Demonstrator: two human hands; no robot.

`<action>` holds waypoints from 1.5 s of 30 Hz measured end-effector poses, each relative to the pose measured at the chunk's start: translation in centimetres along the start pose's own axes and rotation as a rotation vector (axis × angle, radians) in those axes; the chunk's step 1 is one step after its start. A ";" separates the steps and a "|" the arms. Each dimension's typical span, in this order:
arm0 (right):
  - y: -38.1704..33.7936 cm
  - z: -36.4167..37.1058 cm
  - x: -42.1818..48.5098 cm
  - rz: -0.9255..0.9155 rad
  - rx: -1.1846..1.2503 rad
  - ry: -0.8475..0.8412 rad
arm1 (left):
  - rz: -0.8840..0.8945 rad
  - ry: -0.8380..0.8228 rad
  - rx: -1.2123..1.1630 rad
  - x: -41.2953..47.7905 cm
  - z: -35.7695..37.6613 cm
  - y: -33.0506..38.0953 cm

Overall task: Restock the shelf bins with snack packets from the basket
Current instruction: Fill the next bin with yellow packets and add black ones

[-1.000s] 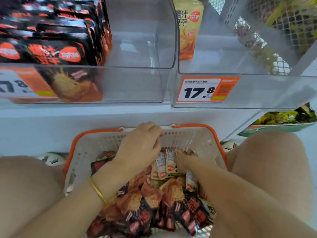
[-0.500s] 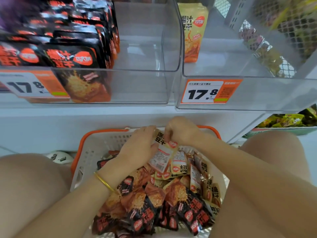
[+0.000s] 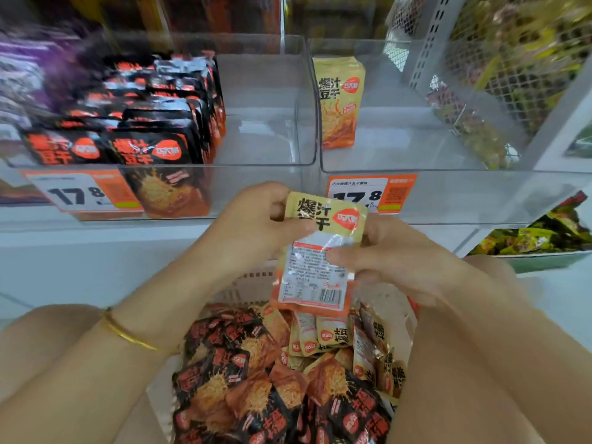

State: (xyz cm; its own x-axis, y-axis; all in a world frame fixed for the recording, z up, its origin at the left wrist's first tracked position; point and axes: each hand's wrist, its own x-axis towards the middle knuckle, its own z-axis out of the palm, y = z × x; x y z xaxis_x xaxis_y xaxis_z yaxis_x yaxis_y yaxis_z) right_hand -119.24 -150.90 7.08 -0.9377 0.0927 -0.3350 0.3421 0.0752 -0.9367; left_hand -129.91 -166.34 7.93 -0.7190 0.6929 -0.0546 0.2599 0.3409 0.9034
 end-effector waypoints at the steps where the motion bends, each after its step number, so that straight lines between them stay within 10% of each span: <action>1: -1.2 -0.6 -0.5 -0.059 -0.035 0.023 | 0.035 0.014 -0.028 0.2 -0.1 1.3; 9: -12.2 -8.9 3.5 -0.298 -0.232 0.572 | 0.342 0.362 0.412 6.6 -1.5 6.4; 15: -10.7 -9.1 10.8 0.057 -0.390 0.475 | 0.371 0.319 0.707 10.0 -0.5 4.8; 22: -10.4 -7.7 9.1 -0.229 -0.040 0.502 | 0.443 0.408 1.100 10.1 1.3 7.2; 33: -8.6 -9.5 6.9 -0.301 0.277 0.328 | 0.401 0.383 0.332 11.7 1.0 9.1; 38: -8.8 -11.4 9.7 -0.201 0.057 0.474 | 0.398 0.512 0.727 12.3 0.0 8.1; 45: -7.1 -11.7 16.7 0.012 -0.499 0.486 | 0.306 0.280 0.777 12.5 0.1 5.5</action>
State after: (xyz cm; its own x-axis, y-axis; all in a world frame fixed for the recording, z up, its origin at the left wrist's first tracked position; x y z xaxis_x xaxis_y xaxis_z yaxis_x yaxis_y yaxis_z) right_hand -136.62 -138.31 9.29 -0.8394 0.5216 -0.1525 0.4490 0.5076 -0.7354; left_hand -137.39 -155.75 12.16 -0.6508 0.6786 0.3407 0.7591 0.5720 0.3107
